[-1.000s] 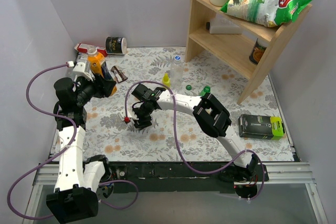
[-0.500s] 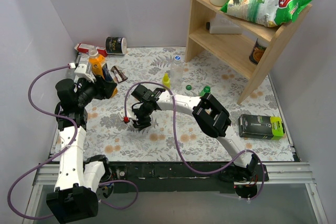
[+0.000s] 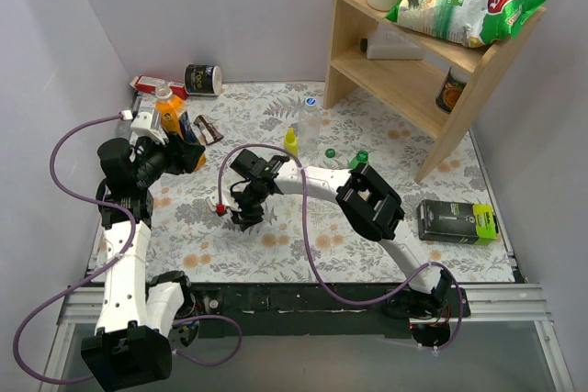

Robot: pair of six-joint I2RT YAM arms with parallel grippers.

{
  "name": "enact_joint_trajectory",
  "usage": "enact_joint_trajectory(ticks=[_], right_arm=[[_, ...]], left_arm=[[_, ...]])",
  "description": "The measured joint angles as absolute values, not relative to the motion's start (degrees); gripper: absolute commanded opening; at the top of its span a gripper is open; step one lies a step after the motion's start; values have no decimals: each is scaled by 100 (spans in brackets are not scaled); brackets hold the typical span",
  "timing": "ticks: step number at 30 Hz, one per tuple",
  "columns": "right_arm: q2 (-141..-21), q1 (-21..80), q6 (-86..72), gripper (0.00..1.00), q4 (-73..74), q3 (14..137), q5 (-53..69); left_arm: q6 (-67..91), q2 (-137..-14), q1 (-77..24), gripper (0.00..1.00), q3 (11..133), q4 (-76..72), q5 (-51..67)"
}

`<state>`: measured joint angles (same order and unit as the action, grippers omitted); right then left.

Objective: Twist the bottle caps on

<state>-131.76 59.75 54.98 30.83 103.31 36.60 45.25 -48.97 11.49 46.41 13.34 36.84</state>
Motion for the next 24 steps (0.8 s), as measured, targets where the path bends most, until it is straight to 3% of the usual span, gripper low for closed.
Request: enact_joint_trajectory(ticks=[6,15,24], right_arm=[[-13176,5972,5463,31,3124,10350,3638],[-12886,5590,5664,28,4805,11067,3452],[-10208,4263,5037,32,5664,11607,4165]], left_arm=[[4410,-4899,1149,0,4532,1332,3787],[3382,-5878,764,0,4853,1221,4327],[1540,-6294,421,0,4512,1260,4954]])
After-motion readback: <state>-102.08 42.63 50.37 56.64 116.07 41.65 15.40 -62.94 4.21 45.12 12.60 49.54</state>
